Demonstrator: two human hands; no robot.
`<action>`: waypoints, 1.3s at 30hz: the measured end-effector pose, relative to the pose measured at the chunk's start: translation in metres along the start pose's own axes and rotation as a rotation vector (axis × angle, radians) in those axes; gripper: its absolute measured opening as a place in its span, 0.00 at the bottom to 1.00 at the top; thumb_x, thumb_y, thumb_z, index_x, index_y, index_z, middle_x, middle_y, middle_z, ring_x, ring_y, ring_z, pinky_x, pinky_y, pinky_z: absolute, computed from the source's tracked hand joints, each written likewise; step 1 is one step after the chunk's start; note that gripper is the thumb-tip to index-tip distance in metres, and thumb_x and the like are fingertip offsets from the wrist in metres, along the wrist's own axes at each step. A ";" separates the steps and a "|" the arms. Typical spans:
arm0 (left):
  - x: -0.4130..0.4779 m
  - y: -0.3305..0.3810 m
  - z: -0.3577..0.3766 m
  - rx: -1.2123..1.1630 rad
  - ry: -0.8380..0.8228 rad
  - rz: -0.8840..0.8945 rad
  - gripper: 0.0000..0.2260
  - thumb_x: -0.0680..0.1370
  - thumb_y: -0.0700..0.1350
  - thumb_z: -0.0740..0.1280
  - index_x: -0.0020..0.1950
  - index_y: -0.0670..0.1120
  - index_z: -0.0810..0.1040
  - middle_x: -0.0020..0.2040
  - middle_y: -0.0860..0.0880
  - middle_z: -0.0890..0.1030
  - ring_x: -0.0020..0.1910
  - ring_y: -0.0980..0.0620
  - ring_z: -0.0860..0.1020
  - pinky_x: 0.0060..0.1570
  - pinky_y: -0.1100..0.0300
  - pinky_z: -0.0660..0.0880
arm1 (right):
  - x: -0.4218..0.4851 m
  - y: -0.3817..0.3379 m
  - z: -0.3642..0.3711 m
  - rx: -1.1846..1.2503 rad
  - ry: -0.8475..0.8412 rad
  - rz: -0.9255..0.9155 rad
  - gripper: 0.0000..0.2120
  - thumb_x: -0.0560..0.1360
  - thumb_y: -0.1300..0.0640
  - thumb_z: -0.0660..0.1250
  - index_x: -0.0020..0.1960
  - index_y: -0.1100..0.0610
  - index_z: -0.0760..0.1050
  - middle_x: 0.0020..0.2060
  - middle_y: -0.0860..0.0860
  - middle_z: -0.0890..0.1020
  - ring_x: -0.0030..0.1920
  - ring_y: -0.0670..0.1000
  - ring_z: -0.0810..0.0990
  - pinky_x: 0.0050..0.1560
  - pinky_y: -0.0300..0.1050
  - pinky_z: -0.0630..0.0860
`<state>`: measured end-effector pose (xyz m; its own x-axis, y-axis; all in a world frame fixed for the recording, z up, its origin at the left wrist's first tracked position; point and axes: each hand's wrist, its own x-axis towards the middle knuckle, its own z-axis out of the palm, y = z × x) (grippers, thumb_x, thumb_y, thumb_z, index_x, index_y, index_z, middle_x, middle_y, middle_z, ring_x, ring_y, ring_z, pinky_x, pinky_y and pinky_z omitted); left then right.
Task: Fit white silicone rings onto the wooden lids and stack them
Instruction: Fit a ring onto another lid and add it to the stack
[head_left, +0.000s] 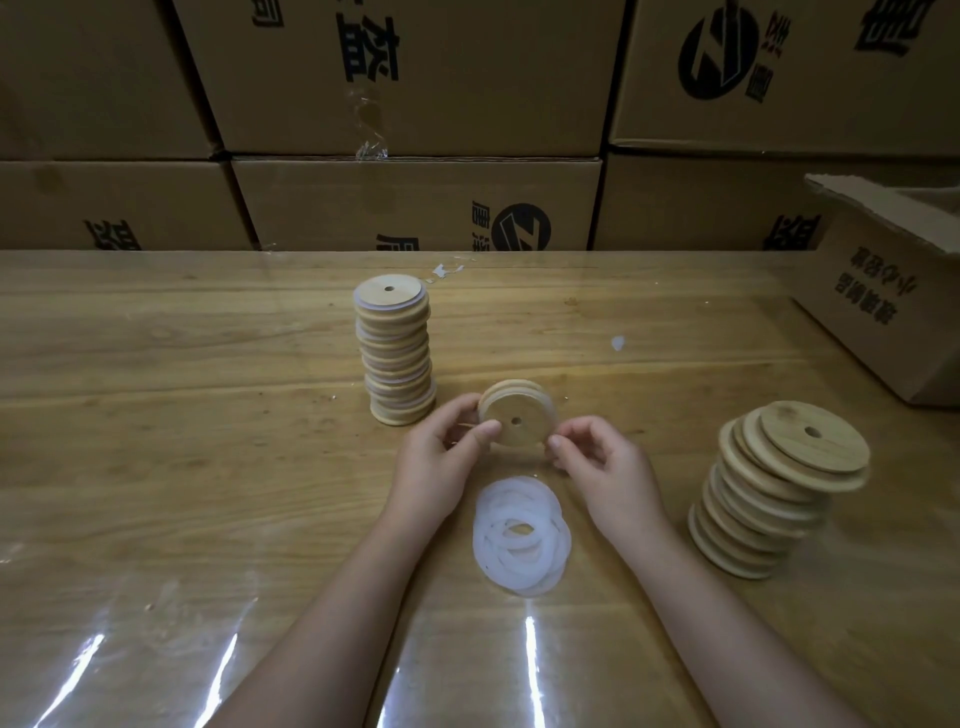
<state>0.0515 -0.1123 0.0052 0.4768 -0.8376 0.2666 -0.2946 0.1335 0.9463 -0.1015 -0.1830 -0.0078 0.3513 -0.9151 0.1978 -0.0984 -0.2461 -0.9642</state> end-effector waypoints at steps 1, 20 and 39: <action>0.000 0.001 0.001 -0.023 -0.012 -0.008 0.10 0.74 0.37 0.69 0.53 0.48 0.79 0.43 0.49 0.82 0.41 0.52 0.78 0.48 0.45 0.76 | 0.000 0.000 0.000 0.007 0.003 -0.001 0.10 0.73 0.62 0.69 0.39 0.48 0.76 0.35 0.46 0.82 0.41 0.48 0.81 0.48 0.49 0.79; -0.004 -0.004 0.004 0.308 -0.111 0.212 0.11 0.73 0.40 0.70 0.51 0.53 0.77 0.43 0.60 0.79 0.43 0.63 0.76 0.42 0.72 0.69 | -0.005 -0.008 -0.003 -0.060 0.005 -0.180 0.12 0.73 0.63 0.68 0.41 0.46 0.76 0.39 0.44 0.79 0.38 0.42 0.76 0.40 0.34 0.72; -0.007 -0.001 0.005 0.509 -0.104 0.254 0.10 0.74 0.43 0.70 0.55 0.47 0.78 0.47 0.51 0.81 0.45 0.52 0.78 0.45 0.55 0.74 | -0.008 -0.012 -0.001 -0.165 0.010 -0.384 0.07 0.72 0.66 0.68 0.42 0.54 0.76 0.41 0.44 0.76 0.39 0.43 0.76 0.39 0.30 0.70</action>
<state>0.0443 -0.1096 0.0019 0.2630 -0.8636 0.4302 -0.7630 0.0868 0.6405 -0.1039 -0.1732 0.0019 0.3822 -0.7496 0.5403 -0.1097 -0.6174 -0.7790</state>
